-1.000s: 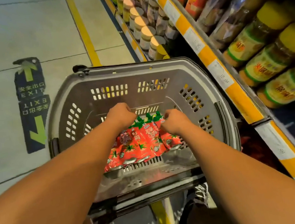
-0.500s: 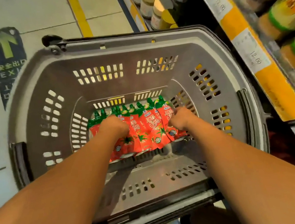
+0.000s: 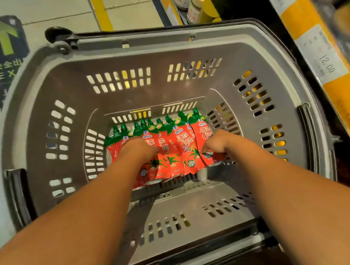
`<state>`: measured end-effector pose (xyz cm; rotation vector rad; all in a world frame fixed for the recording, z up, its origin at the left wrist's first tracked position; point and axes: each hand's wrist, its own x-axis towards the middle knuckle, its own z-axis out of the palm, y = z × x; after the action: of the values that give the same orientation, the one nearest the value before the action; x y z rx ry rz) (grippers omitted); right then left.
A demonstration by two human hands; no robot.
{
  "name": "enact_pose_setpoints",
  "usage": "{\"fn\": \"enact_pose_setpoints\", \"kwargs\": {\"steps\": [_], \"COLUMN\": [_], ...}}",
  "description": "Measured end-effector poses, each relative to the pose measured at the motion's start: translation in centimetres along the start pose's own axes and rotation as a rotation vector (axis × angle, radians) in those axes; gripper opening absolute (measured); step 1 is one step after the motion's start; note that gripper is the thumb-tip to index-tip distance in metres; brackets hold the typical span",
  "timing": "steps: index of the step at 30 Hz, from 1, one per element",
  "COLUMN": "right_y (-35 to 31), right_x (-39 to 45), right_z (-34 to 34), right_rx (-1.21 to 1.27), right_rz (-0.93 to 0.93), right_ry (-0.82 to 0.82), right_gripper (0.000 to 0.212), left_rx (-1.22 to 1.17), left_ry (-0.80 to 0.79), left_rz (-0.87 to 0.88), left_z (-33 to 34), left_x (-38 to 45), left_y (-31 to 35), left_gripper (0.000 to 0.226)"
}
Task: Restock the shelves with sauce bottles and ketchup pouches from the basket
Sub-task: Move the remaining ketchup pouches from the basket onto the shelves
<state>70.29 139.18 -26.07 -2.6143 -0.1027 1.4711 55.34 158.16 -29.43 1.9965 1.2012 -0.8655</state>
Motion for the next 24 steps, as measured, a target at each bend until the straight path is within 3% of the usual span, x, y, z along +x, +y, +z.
{"fn": "enact_pose_setpoints", "kwargs": {"steps": [2,5,11,14,16,20,24], "right_y": [0.0,0.2,0.0,-0.5,-0.9,-1.2,-1.3], "right_x": [0.1,0.3,0.2,0.0,-0.1,-0.1,-0.6], "right_z": [0.1,0.4,1.5,1.8,1.8,1.4,0.9], "right_rx": [0.003,0.056,0.091,0.065,0.094,0.086,0.141], "right_rz": [0.010,0.016,0.046,0.053,0.048,0.053,0.069], "right_ry": [0.003,-0.007,0.051,0.095,0.071,0.026,0.068], "right_gripper": [0.019,0.006,0.024,0.044,0.041,0.024,0.027], "left_rx": [-0.039,-0.123,-0.290,-0.294,-0.305,-0.305,-0.289], "left_ry": [-0.032,-0.078,-0.140,-0.160,-0.166,-0.155,-0.115], "left_rz": [0.016,0.010,0.011,-0.007,-0.009,0.016,0.069], "left_z": [0.2,0.1,0.6,0.8,0.9,0.7,0.3], "left_x": [-0.1,-0.3,-0.5,-0.3,-0.3,-0.5,-1.0], "left_y": [0.0,0.1,0.0,-0.5,-0.7,-0.5,-0.2], "left_gripper": [0.035,0.029,0.077,0.052,0.039,0.068,0.059]}}
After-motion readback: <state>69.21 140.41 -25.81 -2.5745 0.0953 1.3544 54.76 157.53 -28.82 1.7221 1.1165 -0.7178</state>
